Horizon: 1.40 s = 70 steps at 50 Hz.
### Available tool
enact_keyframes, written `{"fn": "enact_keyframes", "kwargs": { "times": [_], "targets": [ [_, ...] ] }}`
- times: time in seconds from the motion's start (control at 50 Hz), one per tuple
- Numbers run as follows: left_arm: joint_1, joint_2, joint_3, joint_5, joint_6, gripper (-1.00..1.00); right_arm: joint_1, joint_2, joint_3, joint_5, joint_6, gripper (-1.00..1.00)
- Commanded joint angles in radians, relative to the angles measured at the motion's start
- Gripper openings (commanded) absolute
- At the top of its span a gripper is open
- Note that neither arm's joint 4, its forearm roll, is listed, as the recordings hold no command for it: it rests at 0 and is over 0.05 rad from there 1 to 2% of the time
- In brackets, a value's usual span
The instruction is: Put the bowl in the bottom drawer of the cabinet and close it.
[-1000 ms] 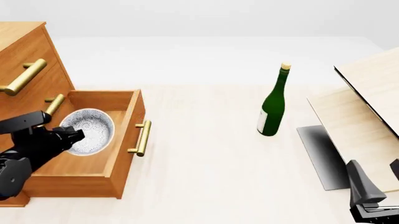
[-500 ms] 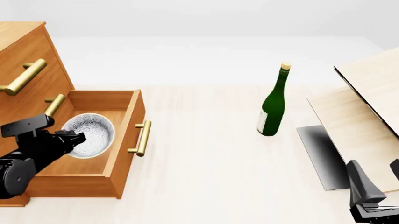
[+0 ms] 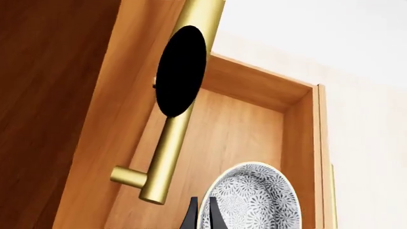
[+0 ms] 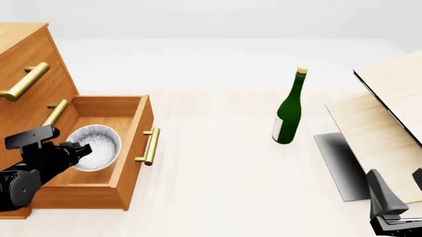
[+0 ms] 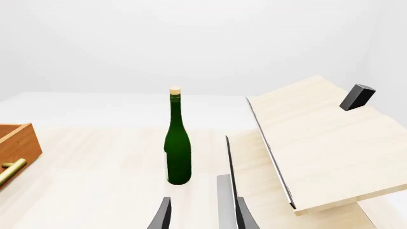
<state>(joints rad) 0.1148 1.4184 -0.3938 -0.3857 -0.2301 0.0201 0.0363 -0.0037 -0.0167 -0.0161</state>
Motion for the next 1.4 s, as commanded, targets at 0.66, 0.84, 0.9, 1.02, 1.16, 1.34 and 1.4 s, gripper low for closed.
{"fn": "enact_keyframes", "kwargs": {
  "times": [0.66, 0.84, 0.9, 1.02, 1.16, 1.34, 1.4],
  "targets": [
    [0.017, 0.087, -0.007, -0.037, -0.003, 1.00, 0.000, 0.000, 0.000, 0.000, 0.000, 1.00],
    [0.013, 0.090, -0.008, -0.035, -0.009, 1.00, 0.000, 0.000, 0.000, 0.000, 0.000, 1.00],
    [0.011, 0.088, -0.009, -0.034, -0.011, 1.00, 0.000, 0.000, 0.000, 0.000, 0.000, 1.00],
    [0.010, 0.080, -0.007, -0.029, -0.009, 1.00, 0.000, 0.000, 0.000, 0.000, 0.000, 1.00],
    [0.015, 0.050, -0.001, -0.012, -0.002, 1.00, 0.000, 0.000, 0.000, 0.000, 0.000, 1.00],
    [0.019, 0.004, 0.013, 0.015, -0.009, 1.00, 0.000, 0.000, 0.000, 0.000, 0.000, 1.00],
    [0.019, -0.015, 0.020, 0.025, -0.009, 1.00, 0.000, 0.000, 0.000, 0.000, 0.000, 1.00]
  ]
}}
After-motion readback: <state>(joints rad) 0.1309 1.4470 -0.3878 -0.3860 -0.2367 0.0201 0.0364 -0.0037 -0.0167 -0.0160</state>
